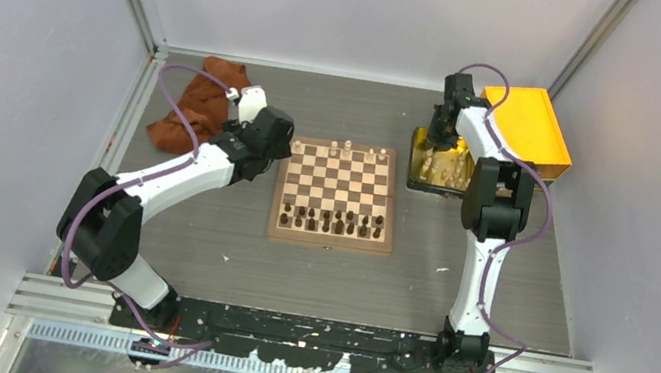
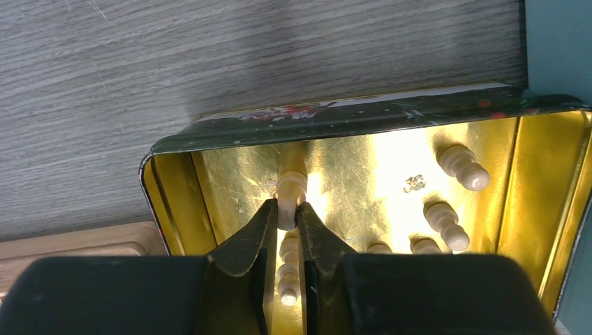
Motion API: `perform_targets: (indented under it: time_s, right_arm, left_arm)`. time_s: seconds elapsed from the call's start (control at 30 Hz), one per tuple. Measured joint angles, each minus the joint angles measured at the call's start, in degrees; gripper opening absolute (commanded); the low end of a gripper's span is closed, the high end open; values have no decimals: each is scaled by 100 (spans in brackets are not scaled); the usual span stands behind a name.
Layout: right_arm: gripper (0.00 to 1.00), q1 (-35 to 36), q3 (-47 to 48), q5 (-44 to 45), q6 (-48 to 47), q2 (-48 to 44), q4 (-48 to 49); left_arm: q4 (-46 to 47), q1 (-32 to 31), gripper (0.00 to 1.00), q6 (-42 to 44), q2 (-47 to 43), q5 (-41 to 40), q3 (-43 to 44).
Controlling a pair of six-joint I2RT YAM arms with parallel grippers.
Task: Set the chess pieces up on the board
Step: Pick up the chess piece from the storage box.
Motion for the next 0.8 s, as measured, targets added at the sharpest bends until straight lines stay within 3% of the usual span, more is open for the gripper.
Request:
perform_targets:
  time_s: [0.8]
  right_arm:
    - [1,0,-734,173,35,-461,741]
  left_arm:
    - [-4,0,81,0,0,0,13]
